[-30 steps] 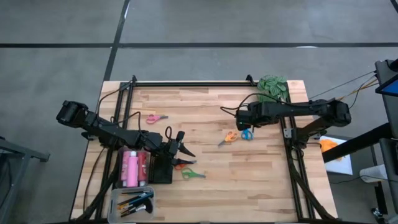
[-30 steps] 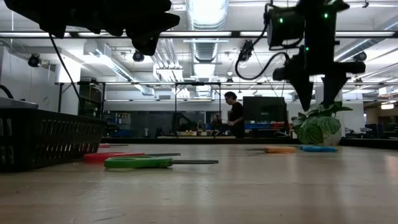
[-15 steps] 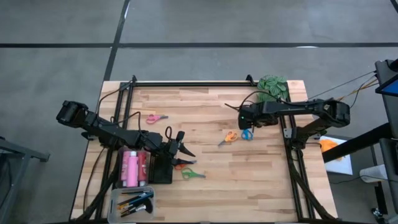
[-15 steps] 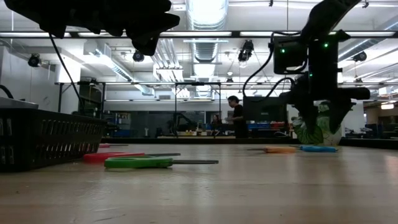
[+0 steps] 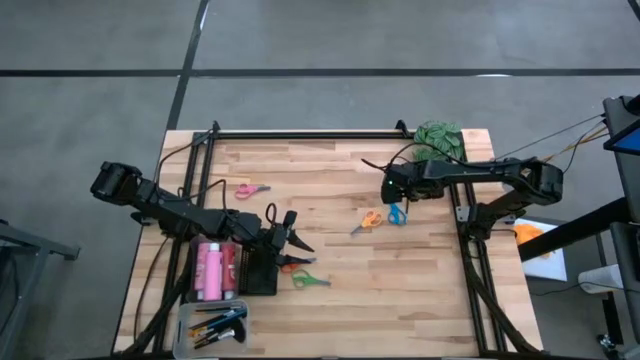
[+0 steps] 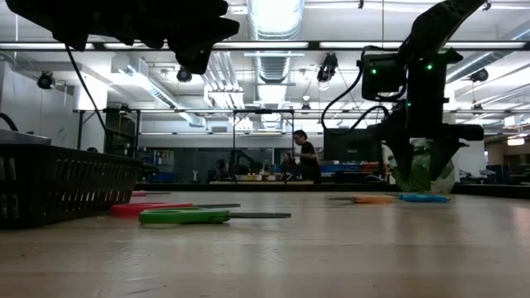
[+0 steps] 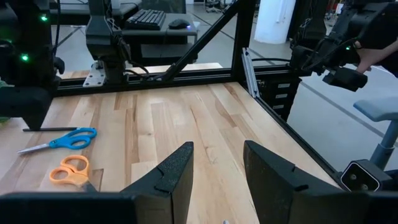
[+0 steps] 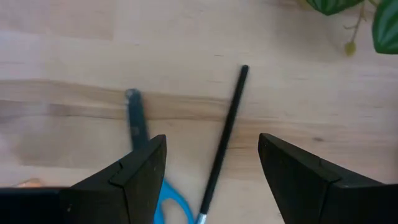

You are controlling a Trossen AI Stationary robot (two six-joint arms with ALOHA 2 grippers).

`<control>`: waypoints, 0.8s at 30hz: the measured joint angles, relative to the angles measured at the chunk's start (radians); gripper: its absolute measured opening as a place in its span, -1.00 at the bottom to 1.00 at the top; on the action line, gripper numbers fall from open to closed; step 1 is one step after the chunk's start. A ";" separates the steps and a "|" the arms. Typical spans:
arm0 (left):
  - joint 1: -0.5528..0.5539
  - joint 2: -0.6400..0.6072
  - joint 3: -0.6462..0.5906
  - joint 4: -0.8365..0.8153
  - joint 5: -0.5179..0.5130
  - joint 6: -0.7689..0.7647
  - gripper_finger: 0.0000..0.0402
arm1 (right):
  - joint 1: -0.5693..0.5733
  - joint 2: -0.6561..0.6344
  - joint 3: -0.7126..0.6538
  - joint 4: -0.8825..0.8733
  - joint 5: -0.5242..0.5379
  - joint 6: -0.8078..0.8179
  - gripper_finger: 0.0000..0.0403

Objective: Pick & Place Paint Supplies
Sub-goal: Put the silver paint brush into the transparent bin

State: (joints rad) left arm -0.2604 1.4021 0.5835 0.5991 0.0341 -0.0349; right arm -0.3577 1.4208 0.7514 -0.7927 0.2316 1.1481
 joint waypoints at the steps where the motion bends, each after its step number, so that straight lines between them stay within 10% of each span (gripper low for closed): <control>1: 0.000 0.000 0.000 0.000 0.000 0.000 -0.29 | -0.004 0.000 -0.005 -0.001 0.000 0.000 0.25; 24: 0.000 0.000 0.000 0.000 0.000 -0.002 -0.29 | -0.022 -0.003 -0.164 0.171 -0.027 0.019 0.13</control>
State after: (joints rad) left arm -0.2604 1.4021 0.5835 0.5987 0.0339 -0.0364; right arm -0.3798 1.4181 0.5873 -0.6216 0.2051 1.1671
